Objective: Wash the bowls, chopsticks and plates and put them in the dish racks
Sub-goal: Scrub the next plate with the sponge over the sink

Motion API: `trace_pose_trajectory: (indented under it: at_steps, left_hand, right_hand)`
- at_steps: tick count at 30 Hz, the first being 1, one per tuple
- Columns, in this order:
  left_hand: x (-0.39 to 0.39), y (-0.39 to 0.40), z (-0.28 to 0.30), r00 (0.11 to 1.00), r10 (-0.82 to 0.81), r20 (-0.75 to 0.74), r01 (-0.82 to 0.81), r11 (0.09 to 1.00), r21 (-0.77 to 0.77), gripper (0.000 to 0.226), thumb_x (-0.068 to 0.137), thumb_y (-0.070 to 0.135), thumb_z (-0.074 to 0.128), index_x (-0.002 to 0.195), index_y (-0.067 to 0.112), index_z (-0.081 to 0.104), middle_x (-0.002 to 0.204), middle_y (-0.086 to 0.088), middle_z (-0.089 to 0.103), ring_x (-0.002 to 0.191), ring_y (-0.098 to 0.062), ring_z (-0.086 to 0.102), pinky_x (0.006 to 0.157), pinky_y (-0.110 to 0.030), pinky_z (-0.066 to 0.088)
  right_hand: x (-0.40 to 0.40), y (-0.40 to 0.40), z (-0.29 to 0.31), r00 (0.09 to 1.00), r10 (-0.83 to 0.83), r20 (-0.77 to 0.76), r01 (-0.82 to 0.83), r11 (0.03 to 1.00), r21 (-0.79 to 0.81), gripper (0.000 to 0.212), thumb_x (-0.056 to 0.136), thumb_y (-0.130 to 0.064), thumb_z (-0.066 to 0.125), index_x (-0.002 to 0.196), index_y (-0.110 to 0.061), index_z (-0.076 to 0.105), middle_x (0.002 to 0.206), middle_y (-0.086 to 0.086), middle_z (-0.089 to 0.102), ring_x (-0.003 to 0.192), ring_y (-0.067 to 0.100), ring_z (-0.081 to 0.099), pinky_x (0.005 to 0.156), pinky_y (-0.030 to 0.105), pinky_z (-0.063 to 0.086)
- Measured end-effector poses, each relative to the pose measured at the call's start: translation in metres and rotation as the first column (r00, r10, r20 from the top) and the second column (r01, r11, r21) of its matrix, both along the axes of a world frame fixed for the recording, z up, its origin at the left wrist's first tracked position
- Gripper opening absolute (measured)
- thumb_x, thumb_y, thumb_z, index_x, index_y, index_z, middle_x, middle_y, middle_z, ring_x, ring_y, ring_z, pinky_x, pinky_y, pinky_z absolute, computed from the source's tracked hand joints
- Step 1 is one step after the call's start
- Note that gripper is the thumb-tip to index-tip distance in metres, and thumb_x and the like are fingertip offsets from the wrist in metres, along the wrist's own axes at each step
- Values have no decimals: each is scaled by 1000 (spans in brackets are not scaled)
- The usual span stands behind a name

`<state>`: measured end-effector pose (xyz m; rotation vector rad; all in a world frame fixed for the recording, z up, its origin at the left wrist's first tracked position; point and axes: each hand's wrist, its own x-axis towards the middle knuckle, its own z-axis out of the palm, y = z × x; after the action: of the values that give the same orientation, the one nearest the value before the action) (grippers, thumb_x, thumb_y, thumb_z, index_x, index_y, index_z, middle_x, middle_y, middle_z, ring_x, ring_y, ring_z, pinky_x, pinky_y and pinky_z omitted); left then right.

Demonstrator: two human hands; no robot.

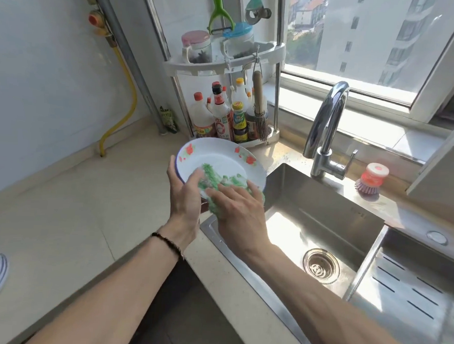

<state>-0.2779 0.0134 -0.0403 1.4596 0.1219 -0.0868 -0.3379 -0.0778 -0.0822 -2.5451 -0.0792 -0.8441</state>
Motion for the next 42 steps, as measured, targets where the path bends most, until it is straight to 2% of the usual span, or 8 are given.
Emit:
trace_pose_trajectory:
  at_steps: [6, 10, 15, 18, 26, 30, 34, 42]
  left_hand:
    - [6, 7, 7, 980, 75, 182, -120, 960, 254, 43, 110, 24, 31, 153, 28, 36, 140, 0, 49, 120, -14, 51, 100, -30, 48]
    - [13, 7, 5, 971, 127, 203, -186, 934, 306, 42, 110, 25, 32, 151, 27, 41, 145, -2, 50, 120, -12, 49, 99, -28, 46]
    - [13, 4, 6, 968, 80, 239, -166, 917, 363, 42, 110, 27, 31, 151, 28, 40, 141, -2, 52, 118, -15, 51, 102, -34, 49]
    - [16, 7, 7, 968, 82, 238, -166, 918, 360, 42, 110, 26, 31, 151, 27, 40, 133, 4, 51, 117, -11, 49, 96, -25, 46]
    - [20, 12, 9, 981, 29, 191, -88, 947, 308, 41, 110, 25, 32, 150, 27, 42, 130, 3, 54, 118, -16, 56, 89, -26, 50]
    - [12, 20, 11, 980, -139, 140, 87, 942, 323, 37, 110, 23, 33, 145, 29, 47, 124, 7, 60, 106, -7, 62, 84, -22, 55]
    - [6, 20, 6, 955, -295, -23, 291, 923, 251, 36, 110, 22, 33, 140, 26, 54, 127, -2, 67, 110, -21, 69, 97, -46, 55]
    - [18, 18, 4, 998, -55, -22, 58, 982, 177, 28, 109, 27, 37, 128, 34, 57, 114, 3, 67, 91, -19, 69, 63, -34, 61]
  right_hand:
    - [-1, -47, -6, 805, 173, -568, -245, 968, -52, 83, 89, -69, 52, 158, -42, 13, 168, -4, 13, 154, 17, 10, 114, 63, -21]
    - [-5, -34, 1, 726, 374, -577, -324, 926, 194, 77, 88, -79, 35, 156, -44, 21, 168, -2, 11, 154, 17, 6, 116, 60, -21]
    - [2, -42, 1, 729, 291, -620, -223, 957, 188, 92, 79, -89, -1, 156, -43, 20, 167, -1, 13, 155, 17, 8, 114, 63, -22]
    - [-4, -32, 3, 698, 423, -577, -308, 906, 291, 84, 80, -86, 4, 153, -48, 24, 167, -5, 14, 154, 14, 7, 116, 59, -21]
    - [-8, -37, -3, 703, 432, -565, -303, 901, 312, 86, 83, -80, -6, 154, -43, 25, 167, -4, 15, 154, 13, 7, 116, 52, -25]
    - [7, -65, -10, 713, 242, -659, -258, 963, 74, 76, 90, -72, -7, 158, -38, 0, 167, -1, -1, 155, 16, -5, 111, 46, -30]
    - [30, -65, -2, 784, 161, -600, -269, 959, -94, 82, 83, -75, -11, 157, -38, -10, 166, -3, -13, 148, 11, -25, 116, 47, -27]
    - [-11, -64, 1, 683, 292, -669, -337, 939, 66, 111, 68, -88, -22, 159, -30, 1, 167, 2, -4, 153, 14, -11, 119, 46, -23]
